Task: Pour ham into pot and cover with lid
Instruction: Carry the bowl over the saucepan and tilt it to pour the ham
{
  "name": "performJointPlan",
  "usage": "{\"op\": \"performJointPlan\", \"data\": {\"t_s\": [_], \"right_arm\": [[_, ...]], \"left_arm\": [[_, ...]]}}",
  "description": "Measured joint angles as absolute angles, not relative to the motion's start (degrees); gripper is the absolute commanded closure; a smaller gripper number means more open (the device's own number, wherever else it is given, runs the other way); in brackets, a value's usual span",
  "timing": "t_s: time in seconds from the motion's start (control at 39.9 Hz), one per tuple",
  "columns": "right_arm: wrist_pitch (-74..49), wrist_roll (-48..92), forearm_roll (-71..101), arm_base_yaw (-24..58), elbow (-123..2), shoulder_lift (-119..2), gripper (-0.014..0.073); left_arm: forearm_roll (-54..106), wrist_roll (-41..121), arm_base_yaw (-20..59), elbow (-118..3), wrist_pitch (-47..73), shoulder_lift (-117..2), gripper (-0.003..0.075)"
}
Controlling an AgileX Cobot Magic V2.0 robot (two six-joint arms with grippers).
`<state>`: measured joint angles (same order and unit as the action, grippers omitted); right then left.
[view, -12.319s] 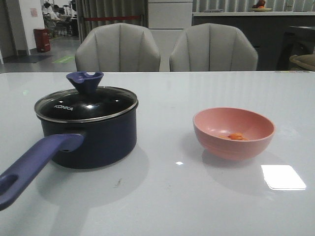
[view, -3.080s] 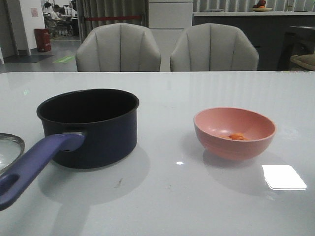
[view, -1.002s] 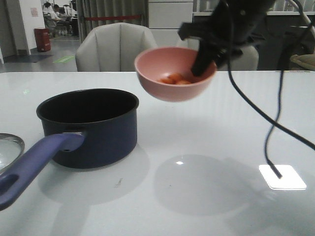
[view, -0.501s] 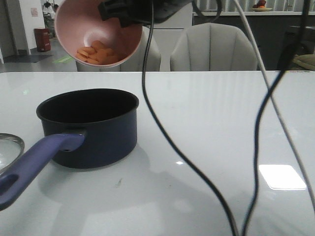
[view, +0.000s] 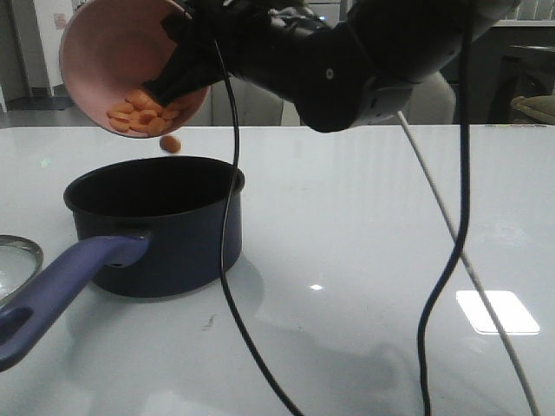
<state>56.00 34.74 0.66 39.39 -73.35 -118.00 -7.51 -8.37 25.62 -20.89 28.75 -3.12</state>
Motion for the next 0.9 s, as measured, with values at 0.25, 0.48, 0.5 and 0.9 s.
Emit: {"op": "performJointPlan", "data": {"t_s": [0.25,0.48,0.5,0.9], "right_arm": [[63.71,53.22,-5.68,40.99,-73.24,-120.7,0.0455],[64.24,56.51,-6.42,41.14,-72.47,-121.19,0.0455],[64.34,56.51,-6.42,41.14,-72.47,-121.19,0.0455],[53.58,23.08,11.03,41.14,-73.65,-119.84,0.0455]], "left_arm": [[-7.51,-8.37,25.62,-20.89,28.75,-3.12,0.0209],[-7.51,-8.37,25.62,-20.89,28.75,-3.12,0.0209],[-7.51,-8.37,25.62,-20.89,28.75,-3.12,0.021],[-7.51,-8.37,25.62,-20.89,28.75,-3.12,0.0209]]}}
